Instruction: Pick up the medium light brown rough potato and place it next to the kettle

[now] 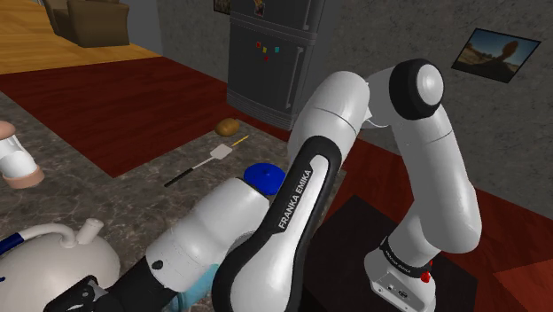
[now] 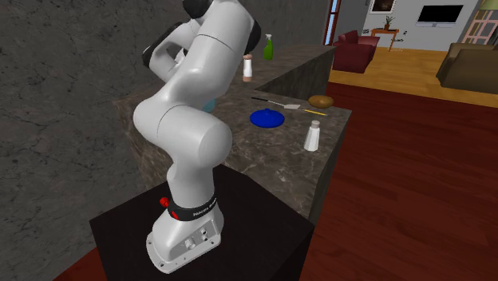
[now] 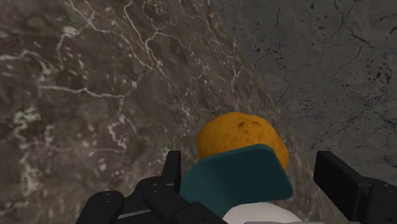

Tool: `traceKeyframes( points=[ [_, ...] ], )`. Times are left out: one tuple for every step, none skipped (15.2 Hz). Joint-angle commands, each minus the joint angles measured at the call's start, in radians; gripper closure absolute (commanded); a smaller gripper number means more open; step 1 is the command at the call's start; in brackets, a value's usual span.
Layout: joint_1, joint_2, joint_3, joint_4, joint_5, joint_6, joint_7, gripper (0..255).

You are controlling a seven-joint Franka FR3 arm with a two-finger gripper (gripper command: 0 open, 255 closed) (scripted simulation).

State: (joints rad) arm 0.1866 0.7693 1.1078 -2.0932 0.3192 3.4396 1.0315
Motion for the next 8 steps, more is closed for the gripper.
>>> traceKeyframes(
  points=[
    [-0.042,-0.013,-0.010,-0.051,0.074,-0.015,0.064,0],
    [-0.040,-0.018,-0.020,-0.055,0.038,-0.016,0.101,0],
    [-0.038,-0.021,-0.028,-0.058,0.010,-0.017,0.128,0],
    [-0.036,-0.024,-0.036,-0.060,-0.017,-0.017,0.156,0],
    [-0.034,-0.028,-0.044,-0.062,-0.043,-0.018,0.183,0],
    [-0.032,-0.032,-0.053,-0.064,-0.074,-0.018,0.214,0],
    [-0.029,-0.036,-0.064,-0.066,-0.110,-0.019,0.251,0],
    [-0.026,-0.040,-0.074,-0.068,-0.143,-0.019,0.285,0]
  ],
)
